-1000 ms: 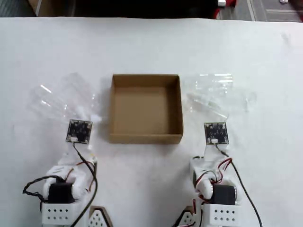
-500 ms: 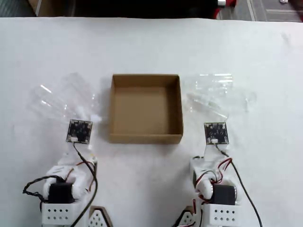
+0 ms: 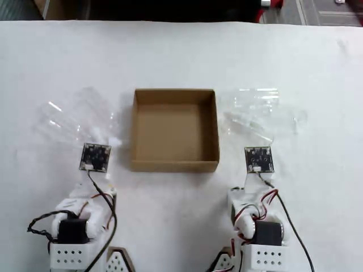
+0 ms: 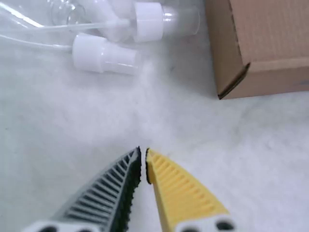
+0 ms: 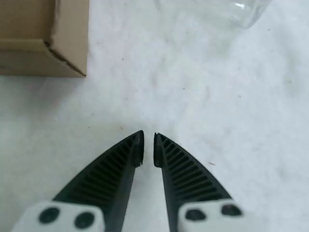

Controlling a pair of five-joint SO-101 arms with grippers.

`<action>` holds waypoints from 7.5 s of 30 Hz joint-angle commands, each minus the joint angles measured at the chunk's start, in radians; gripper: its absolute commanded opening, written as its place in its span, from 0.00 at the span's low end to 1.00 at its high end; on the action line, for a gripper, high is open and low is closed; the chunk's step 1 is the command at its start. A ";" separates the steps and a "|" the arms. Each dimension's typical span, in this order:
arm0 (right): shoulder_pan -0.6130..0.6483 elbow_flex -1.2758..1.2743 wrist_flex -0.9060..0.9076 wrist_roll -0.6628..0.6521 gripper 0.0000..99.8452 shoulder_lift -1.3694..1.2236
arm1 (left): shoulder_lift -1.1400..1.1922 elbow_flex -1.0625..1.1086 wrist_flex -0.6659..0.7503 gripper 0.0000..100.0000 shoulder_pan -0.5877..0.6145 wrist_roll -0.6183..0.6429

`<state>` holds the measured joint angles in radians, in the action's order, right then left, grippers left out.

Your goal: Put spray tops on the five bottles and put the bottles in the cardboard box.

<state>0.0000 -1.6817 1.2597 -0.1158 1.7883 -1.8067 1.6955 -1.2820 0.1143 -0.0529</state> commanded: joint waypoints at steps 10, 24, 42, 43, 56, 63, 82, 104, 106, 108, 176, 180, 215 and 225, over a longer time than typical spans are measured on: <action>0.002 -0.009 0.004 0.003 0.02 0.010 | -0.016 -0.003 -0.003 0.02 -0.005 -0.006; 0.002 -0.009 0.004 0.003 0.02 0.010 | -0.016 -0.003 -0.003 0.02 -0.005 -0.006; -0.002 -0.009 -0.197 0.011 0.02 0.010 | -0.016 -0.003 -0.003 0.02 -0.008 -0.009; -0.002 -0.009 -0.197 0.011 0.02 0.010 | -0.016 -0.003 -0.003 0.02 -0.008 -0.011; -0.002 -0.009 -0.194 0.005 0.02 0.004 | -0.016 -0.003 -0.005 0.02 -0.008 -0.011; 0.002 -0.009 -0.062 0.003 0.02 0.008 | -0.016 -0.003 -0.005 0.02 -0.008 -0.011; -0.004 -0.009 -0.142 0.003 0.02 0.010 | -0.016 -0.003 0.207 0.02 -0.008 -0.012; -0.002 -0.009 -0.018 0.008 0.02 0.008 | -0.015 -0.003 0.301 0.02 -0.008 -0.006; -0.002 -0.009 -0.018 0.008 0.02 0.008 | -0.015 -0.003 0.247 0.02 -0.008 -0.006; -0.002 -0.009 -0.018 0.008 0.02 0.008 | -0.015 -0.003 0.207 0.02 -0.008 -0.006; -0.004 -0.009 -0.013 0.005 0.02 0.008 | -0.018 -0.057 0.322 0.02 0.341 -0.015; -0.004 -0.009 -0.013 0.005 0.02 0.008 | -0.018 -0.057 0.322 0.02 0.341 -0.015; -0.004 -0.009 -0.013 0.009 0.02 0.008 | -0.018 -0.083 0.238 0.13 0.206 -0.448; -0.004 -0.009 -0.013 0.011 0.02 0.008 | 0.081 -0.658 -0.058 0.14 0.137 -0.713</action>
<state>0.0000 -1.6817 1.2428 -0.1158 1.7883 -1.8159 1.2827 -1.2866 0.2647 -0.7050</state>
